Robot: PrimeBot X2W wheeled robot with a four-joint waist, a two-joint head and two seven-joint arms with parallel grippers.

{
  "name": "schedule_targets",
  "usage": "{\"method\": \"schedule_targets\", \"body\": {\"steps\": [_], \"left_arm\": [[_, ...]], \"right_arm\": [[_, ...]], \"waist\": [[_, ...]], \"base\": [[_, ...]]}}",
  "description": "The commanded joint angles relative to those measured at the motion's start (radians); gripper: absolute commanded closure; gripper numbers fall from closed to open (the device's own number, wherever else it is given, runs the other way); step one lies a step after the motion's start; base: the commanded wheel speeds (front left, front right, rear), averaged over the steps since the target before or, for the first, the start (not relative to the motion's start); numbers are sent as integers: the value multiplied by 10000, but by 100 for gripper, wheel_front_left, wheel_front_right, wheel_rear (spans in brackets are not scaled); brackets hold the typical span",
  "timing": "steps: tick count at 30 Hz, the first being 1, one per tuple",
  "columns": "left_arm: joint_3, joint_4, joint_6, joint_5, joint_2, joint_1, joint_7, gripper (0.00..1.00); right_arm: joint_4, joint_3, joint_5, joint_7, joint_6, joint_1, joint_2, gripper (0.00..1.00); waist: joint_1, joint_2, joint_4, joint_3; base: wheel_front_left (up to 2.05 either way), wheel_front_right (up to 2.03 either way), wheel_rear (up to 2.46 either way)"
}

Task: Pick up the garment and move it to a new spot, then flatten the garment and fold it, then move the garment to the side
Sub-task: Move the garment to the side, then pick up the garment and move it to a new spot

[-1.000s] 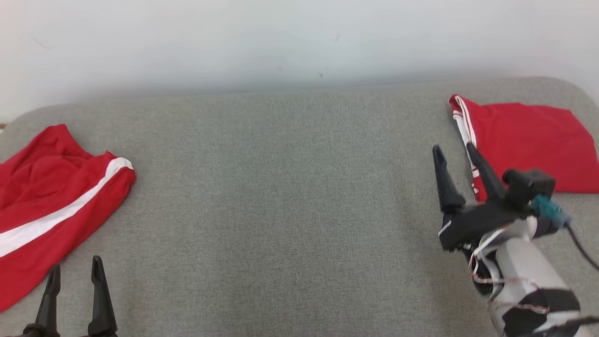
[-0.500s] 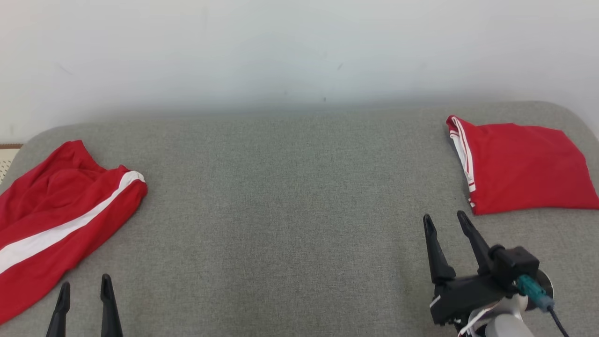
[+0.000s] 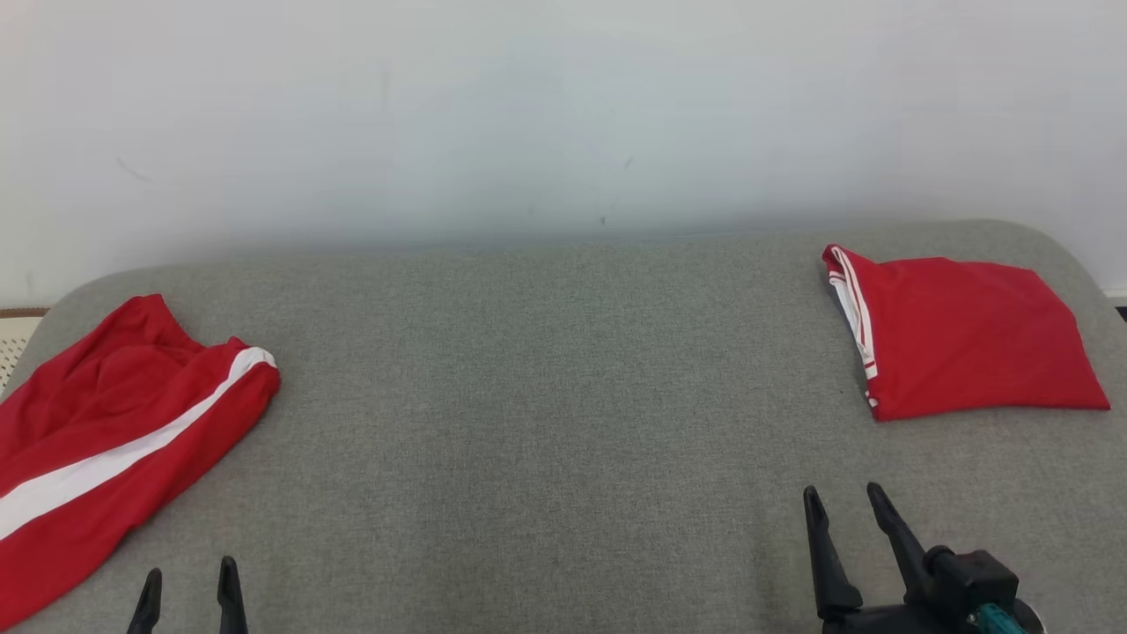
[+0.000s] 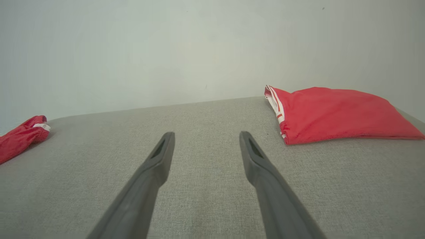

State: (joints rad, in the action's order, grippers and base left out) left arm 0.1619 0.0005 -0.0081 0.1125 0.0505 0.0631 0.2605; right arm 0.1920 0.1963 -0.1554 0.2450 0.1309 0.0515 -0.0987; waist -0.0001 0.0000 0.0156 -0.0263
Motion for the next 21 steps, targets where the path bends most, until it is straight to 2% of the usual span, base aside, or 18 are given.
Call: {"method": "schedule_targets", "body": {"steps": [1, 21], "left_arm": [[18, 81, -43, -147, 15, 161, 32, 0], [-228, 452, -7, -733, 287, 294, 33, 0]], "right_arm": [[-41, -10, -2, -41, -4, -190, 70, 0], [-113, -13, 133, -156, -4, -348, 58, 0]], "waist": [[1, 0, 7, -43], [1, 0, -54, -101]], "base": [[0, 0, 0], [0, 0, 0]]}}
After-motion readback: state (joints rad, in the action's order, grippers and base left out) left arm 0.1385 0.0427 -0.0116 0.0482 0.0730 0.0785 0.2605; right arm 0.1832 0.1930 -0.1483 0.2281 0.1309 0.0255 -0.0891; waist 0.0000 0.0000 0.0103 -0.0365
